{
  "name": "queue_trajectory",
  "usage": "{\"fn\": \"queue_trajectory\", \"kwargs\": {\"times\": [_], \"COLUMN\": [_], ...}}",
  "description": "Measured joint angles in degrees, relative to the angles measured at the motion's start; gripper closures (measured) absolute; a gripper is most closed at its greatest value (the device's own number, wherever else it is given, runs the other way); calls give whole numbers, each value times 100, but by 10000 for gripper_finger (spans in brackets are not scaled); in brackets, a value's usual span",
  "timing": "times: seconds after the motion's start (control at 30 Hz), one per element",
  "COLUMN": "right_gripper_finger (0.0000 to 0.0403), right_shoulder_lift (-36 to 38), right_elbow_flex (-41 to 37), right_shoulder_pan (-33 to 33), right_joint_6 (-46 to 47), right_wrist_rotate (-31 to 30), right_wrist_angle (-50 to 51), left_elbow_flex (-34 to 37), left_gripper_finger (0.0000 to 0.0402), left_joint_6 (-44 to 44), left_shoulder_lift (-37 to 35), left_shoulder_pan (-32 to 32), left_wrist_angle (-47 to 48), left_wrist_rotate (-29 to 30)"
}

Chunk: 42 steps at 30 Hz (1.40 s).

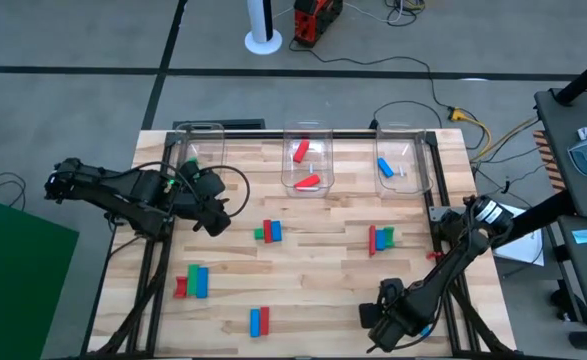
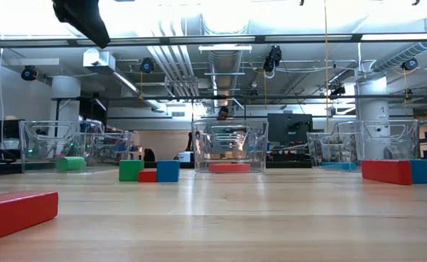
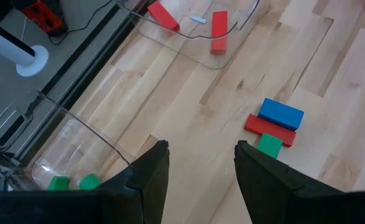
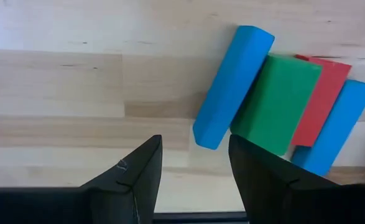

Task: Sort blocks
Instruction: Put the blue wooden block into the right transparent bin

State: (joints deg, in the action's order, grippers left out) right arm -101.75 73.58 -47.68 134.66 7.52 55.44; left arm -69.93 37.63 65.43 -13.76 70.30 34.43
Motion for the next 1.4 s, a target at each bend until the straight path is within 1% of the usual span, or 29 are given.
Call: {"fn": "queue_trajectory", "kwargs": {"times": [0.3, 0.5, 0.67, 0.73, 0.9, 1.27, 1.4], "right_gripper_finger": [225, 225, 226, 230, 257, 345, 351], "right_shoulder_lift": [-141, -143, -145, -145, -145, -141, -89], "right_elbow_flex": [-64, -285, -378, -389, -508, -837, -784], "right_shoulder_pan": [-46, -44, -44, -29, -29, -29, 36], "right_joint_6": [-21, 27, 23, -54, -185, -514, -701], "right_wrist_rotate": [39, -10, -287, -309, -320, -396, -433], "right_wrist_angle": [-57, -208, -400, -399, -400, -859, -806], "left_elbow_flex": [0, 0, 0, 0, 0, 0, 0], "left_gripper_finger": [242, 242, 242, 242, 242, 242, 242], "left_joint_6": [13, 13, 13, 13, 13, 18, 46], "left_shoulder_lift": [2, 2, 2, 1, 2, 0, 2], "left_shoulder_pan": [0, 0, 0, 0, 2, 9, 9], "left_wrist_angle": [0, 0, 0, 0, 0, 0, -2], "left_wrist_rotate": [94, 101, 104, 105, 123, 164, 165]}}
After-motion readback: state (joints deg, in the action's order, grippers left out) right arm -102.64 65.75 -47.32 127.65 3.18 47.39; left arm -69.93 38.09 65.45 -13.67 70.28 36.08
